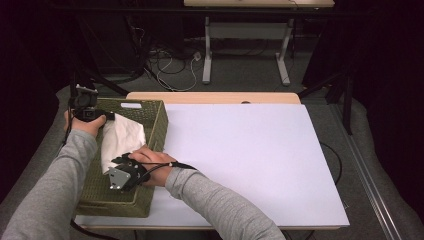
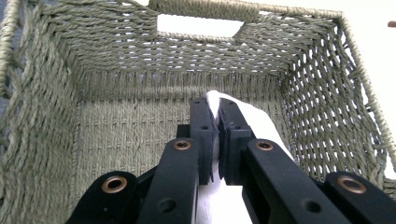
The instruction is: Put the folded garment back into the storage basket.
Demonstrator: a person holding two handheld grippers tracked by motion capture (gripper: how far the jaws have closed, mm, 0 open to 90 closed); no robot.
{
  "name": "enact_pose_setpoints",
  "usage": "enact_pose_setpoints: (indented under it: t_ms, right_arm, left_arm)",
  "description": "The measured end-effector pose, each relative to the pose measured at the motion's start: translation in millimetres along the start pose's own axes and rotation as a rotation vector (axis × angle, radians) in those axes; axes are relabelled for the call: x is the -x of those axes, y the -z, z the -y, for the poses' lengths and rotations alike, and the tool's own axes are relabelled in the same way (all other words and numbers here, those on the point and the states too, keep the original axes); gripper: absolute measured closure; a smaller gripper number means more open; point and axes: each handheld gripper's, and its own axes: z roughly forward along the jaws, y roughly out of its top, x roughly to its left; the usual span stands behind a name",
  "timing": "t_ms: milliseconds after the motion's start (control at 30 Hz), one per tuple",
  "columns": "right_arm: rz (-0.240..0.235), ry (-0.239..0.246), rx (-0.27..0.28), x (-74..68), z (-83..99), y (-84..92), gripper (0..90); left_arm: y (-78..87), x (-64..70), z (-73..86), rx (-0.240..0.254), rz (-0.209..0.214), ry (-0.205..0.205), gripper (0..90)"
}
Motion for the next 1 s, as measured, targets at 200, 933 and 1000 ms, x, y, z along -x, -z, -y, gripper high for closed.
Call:
enact_pose_setpoints:
  t_ms: [200, 933, 1000]
  right_arm:
    - [-0.006, 0.012, -0.004, 0.1, -1.4, -2.9, 77.0]
    - [-0.003, 0.018, -0.018, 2.3, -1.2, -7.6, 50.8]
    - [0.002, 0.02, -0.017, 2.5, -0.4, -4.8, 48.1]
  left_arm:
    - [-1.0, -4.4, 1.8, -0.005, -0.004, 0.007, 86.1]
    - [-10.8, -13.7, 4.7, 0.032, -0.077, -0.015, 54.9]
    - [-8.7, -13.4, 4.5, 0.039, -0.083, -0.032, 51.7]
